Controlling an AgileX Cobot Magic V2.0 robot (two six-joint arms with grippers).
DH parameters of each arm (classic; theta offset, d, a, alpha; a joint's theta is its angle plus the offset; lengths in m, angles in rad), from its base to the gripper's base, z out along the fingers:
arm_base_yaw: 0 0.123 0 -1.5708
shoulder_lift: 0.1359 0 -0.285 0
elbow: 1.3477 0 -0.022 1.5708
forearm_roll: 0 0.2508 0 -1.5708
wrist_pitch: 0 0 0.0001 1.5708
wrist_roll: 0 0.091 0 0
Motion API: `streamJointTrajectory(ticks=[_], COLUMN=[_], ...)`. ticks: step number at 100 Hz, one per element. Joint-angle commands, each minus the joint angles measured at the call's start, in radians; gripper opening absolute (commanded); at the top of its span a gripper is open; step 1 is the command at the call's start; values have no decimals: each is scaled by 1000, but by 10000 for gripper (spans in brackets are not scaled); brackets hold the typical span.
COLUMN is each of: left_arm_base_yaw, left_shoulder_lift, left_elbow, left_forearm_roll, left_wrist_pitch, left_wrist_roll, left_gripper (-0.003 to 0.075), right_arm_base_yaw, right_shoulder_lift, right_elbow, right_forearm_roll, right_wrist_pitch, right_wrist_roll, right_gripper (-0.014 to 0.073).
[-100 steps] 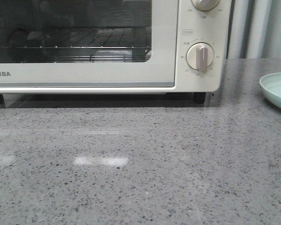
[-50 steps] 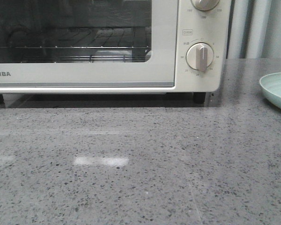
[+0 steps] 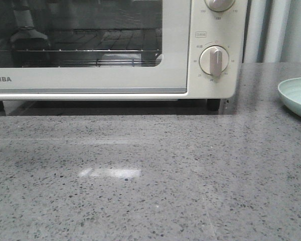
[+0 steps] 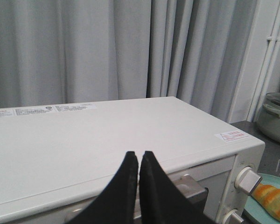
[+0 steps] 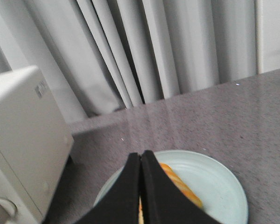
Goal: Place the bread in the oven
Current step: 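Pull the toaster oven glass door down open with the left gripper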
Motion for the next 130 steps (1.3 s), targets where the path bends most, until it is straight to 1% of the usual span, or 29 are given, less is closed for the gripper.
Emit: streamJointTrajectory(ticks=[1,18,33,69,89,99,110,122,130], left_arm_base_yaw=[-9,-11,-11,-11,-11,-11,-13,-40,-74], left_shoulder_lift=[49,131,177,255,305,304,304,304,298], left_elbow=[-66,-116,-145,-149,-147,-147,-147,-145,-124], left_forearm_roll=[-37,-49,-49,-49,-49,-49,-49,-52,-49], left_wrist_pitch=[-62,-13,33,43,98,100,111,168,160], left_wrist_roll=[-10,-10,-10,-10,-10,-10,-10,-10,-10], left_gripper=[-22,-21,-21,-22,-21,-22,-21,-21,-22], right_arm_base_yaw=[2,2,2,2,2,2,2,2,2], right_shoulder_lift=[20,20,20,20,20,35,79,158,205], right_elbow=[-59,-90,-99,-99,-108,-150,-230,-320,-372], right_forearm_roll=[-14,-10,51,66,68,68,68,70,71], right_wrist_pitch=[15,83,89,78,77,110,179,231,230], right_wrist_roll=[-59,-89,-149,-150,-150,-150,-174,-204,-204], right_gripper=[-70,-70,-70,-70,-70,-70,-70,-70,-70])
